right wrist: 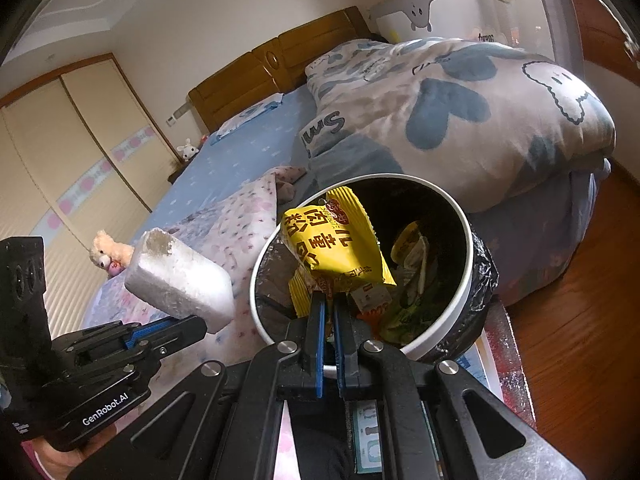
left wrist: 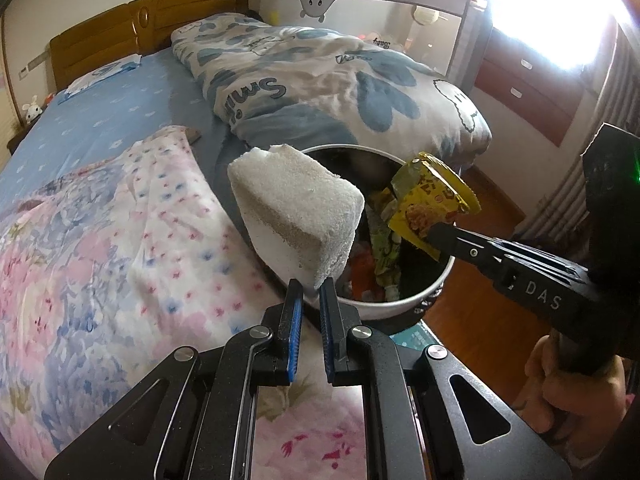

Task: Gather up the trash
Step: 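Lower the white box and yellow wrapper into the bin with both tools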

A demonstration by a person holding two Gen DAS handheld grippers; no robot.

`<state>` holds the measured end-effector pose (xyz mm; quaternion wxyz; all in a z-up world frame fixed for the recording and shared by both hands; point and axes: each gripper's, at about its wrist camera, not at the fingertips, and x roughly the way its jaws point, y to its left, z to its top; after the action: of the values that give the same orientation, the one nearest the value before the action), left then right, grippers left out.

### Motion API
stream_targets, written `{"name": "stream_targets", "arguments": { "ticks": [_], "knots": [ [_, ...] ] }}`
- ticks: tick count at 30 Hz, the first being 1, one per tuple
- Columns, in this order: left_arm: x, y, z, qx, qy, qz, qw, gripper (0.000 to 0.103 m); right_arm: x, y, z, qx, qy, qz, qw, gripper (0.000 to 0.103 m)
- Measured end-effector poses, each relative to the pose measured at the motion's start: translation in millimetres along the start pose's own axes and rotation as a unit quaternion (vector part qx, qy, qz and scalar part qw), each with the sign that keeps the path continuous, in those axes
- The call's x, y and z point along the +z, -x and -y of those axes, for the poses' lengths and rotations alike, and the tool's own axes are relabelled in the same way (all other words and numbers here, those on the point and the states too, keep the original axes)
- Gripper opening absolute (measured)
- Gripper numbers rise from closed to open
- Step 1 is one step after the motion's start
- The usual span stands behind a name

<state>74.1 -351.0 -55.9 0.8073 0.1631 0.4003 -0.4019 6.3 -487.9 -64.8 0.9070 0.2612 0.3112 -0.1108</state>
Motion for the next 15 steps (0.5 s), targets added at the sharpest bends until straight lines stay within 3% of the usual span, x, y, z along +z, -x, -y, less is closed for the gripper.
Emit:
{"name": "stream_targets", "arguments": {
  "ticks": [15],
  "knots": [
    [19.3, -18.9, 8.8, 0.004, -0.011, -0.003, 0.9999, 0.008, 12.6, -9.7, 8.7, -0.006, -0.002, -0.007, 1.0, 0.004]
  ]
}}
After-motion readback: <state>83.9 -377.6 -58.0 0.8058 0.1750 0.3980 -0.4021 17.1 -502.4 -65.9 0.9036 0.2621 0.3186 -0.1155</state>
